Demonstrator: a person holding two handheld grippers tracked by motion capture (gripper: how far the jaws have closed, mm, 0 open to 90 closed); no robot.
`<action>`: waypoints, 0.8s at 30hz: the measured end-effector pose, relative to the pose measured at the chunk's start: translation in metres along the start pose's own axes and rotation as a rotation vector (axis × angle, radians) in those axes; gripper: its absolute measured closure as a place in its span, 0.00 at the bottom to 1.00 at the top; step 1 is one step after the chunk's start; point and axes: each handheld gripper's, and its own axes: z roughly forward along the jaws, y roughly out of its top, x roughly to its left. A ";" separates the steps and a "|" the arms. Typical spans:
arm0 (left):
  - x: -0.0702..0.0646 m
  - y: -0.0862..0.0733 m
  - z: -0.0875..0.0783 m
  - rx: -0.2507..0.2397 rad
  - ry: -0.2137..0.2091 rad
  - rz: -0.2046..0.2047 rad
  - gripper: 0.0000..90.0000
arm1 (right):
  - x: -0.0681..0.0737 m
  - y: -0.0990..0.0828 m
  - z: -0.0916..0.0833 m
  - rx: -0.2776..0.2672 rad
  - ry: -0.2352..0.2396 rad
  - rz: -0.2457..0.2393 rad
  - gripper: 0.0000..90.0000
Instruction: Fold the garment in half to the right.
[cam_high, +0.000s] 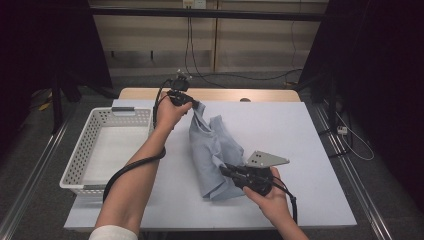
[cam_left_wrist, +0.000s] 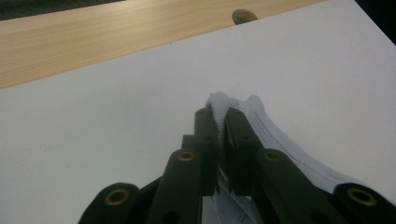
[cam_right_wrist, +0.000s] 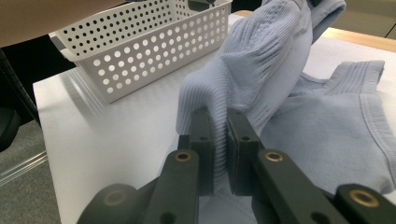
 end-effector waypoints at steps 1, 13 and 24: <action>-0.001 0.000 0.000 0.000 0.000 0.004 0.94 | 0.000 0.000 -0.001 0.001 0.000 0.003 0.93; -0.004 0.000 0.003 -0.017 -0.015 0.025 0.90 | -0.001 -0.004 -0.003 -0.001 -0.006 0.011 0.93; -0.006 -0.001 0.010 -0.027 -0.019 0.027 0.82 | -0.003 -0.006 -0.005 0.000 -0.012 0.007 0.93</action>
